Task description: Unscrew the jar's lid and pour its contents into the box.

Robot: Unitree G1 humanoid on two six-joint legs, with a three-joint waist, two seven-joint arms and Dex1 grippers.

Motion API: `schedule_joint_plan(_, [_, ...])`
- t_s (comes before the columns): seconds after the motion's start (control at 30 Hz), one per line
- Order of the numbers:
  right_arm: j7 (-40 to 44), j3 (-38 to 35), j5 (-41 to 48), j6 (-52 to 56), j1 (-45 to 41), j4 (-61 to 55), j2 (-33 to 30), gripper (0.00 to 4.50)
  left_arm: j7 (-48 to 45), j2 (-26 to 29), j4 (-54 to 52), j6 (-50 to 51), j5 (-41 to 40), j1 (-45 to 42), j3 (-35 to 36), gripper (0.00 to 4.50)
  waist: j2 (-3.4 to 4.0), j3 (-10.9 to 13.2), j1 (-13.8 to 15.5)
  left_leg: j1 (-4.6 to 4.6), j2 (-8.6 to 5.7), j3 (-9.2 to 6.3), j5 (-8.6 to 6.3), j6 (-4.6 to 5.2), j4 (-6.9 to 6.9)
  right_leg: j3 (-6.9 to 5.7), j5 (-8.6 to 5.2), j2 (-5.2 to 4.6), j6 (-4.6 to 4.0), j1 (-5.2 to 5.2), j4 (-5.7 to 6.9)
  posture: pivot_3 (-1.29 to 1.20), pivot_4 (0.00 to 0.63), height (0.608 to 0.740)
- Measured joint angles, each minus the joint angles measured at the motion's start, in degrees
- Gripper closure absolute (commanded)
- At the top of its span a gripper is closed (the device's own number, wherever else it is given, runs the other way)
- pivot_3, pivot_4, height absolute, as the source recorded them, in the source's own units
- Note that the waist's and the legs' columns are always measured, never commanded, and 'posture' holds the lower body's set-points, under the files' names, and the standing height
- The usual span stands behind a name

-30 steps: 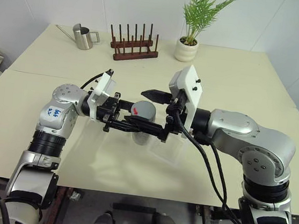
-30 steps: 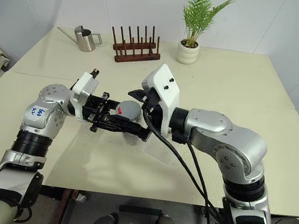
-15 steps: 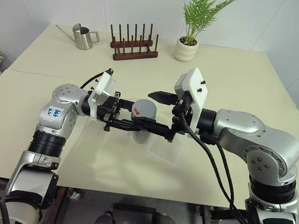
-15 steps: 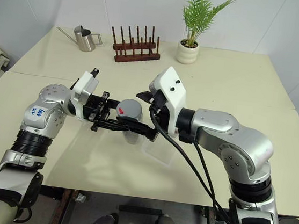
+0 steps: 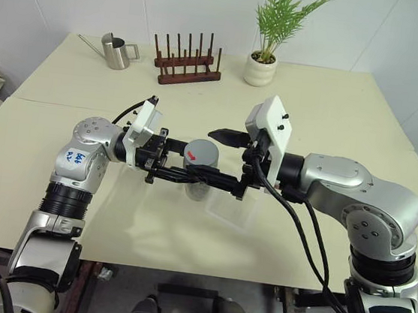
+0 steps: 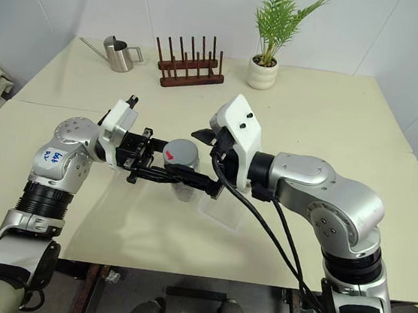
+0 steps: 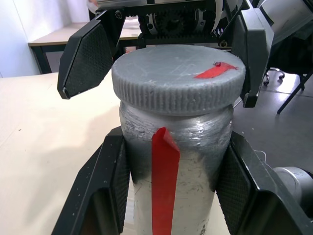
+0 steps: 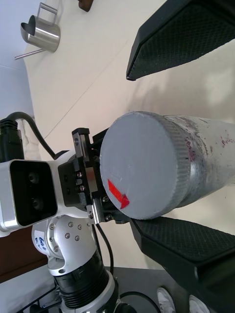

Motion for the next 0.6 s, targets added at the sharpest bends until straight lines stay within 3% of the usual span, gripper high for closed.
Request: schedule_joint_plan(0.6, [0.1, -1.1, 1.4, 0.1, 0.0, -1.1, -0.4, 0.02, 0.1, 0.0, 0.1, -0.5, 0.4, 0.0, 0.0, 2.48, 0.00, 0.0, 0.0, 0.00, 0.00, 0.00, 0.00, 0.00, 0.00, 0.00, 0.00, 0.00, 0.00, 0.00, 0.00, 0.00, 0.150, 0.740])
